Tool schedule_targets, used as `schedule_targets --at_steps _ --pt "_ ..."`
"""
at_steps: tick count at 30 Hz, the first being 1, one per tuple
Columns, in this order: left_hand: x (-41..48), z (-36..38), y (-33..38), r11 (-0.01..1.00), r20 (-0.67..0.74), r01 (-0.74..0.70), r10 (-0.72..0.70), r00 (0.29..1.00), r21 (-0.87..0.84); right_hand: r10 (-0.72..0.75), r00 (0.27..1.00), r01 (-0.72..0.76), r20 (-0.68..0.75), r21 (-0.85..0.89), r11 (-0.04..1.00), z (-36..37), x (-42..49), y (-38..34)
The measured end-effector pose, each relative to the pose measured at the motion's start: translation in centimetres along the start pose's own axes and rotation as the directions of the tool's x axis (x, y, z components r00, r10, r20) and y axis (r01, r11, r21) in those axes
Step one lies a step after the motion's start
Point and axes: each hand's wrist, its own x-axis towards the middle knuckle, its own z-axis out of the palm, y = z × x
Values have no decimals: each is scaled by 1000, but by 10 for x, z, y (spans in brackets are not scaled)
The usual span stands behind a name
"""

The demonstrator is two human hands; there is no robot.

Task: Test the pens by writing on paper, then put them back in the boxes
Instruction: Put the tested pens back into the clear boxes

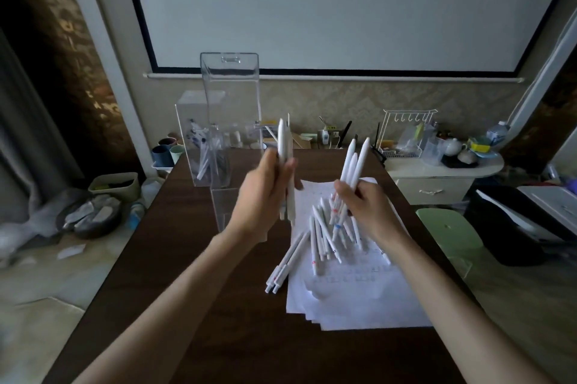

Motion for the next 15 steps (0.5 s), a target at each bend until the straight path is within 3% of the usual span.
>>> schedule_targets --at_steps 3,6,12,15 --pt "31 -38 15 988 -246 -129 145 958 82 -110 994 110 -3 55 992 15 9 -34" --pt "57 -62 4 984 -357 -75 129 925 160 -172 985 171 29 53 984 34 15 -57" --pt "52 -65 -60 906 -118 260 -234 965 334 -238 971 238 24 -2 971 63 19 -69" --pt "34 -65 -60 924 -91 253 -237 967 285 -253 967 254 24 -22 967 69 21 -67"
